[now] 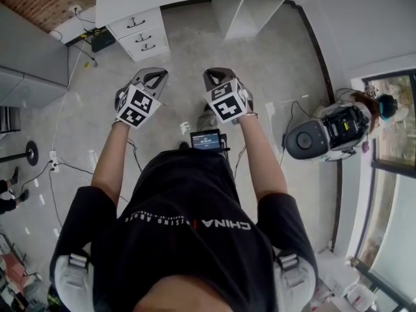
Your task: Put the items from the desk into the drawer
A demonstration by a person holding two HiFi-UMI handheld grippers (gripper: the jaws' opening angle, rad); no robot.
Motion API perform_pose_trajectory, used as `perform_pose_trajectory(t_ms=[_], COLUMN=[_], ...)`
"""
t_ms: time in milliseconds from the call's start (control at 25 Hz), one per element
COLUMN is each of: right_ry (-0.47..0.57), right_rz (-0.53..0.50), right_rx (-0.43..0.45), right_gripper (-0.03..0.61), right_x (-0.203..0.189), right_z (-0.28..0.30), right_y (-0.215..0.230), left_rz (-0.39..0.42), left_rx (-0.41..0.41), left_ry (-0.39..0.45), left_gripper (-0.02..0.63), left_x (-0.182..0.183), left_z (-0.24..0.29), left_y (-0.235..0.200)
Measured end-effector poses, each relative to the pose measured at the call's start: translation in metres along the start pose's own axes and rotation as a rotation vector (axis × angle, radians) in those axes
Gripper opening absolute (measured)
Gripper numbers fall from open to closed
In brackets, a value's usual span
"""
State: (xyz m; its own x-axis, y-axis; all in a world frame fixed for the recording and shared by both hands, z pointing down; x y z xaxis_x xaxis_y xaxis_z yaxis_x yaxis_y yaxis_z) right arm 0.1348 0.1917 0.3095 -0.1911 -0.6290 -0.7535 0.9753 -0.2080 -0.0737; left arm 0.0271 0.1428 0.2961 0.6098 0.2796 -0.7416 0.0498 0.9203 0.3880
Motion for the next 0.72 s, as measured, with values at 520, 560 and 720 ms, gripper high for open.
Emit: perform_pose_trajectory(t_ms=[520, 560, 720], right_ry=[0.013, 0.015, 0.029], right_rz=[-0.064, -0.065, -0.062], right_rx=[0.093, 0.099, 0.121], right_gripper=[0.017, 0.017, 0.017], right_x=[0.094, 0.103, 0.139], right_z=[0.132, 0.141, 0.173], right_y=[0.142, 0.156, 0.207], left_rz=[-0.058, -0.061, -0.073], left_rx=[0.078, 0.084, 0.107], left_ry=[-0.056, -0.054, -0.058], left_gripper=[0.012, 0.012, 0.012], left_x=[0.012, 0.017, 0.034], left_z=[0.132, 0.143, 0.182], left_y=[-0.151, -0.165, -0.213])
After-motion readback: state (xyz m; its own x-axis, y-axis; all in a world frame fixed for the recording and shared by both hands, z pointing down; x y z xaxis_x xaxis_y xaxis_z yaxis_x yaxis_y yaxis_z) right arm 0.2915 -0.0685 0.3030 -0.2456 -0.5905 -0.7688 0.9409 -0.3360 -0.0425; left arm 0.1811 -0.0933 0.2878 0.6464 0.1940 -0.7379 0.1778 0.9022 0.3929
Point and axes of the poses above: the fingertips, and each gripper's own axes: z forward along the fingers, y to its right, x out of its top, the point moved 1 cm from there along -z, backward along the fingers, and after that the axes turned 7 degrees about z, right-handed, at the moved point
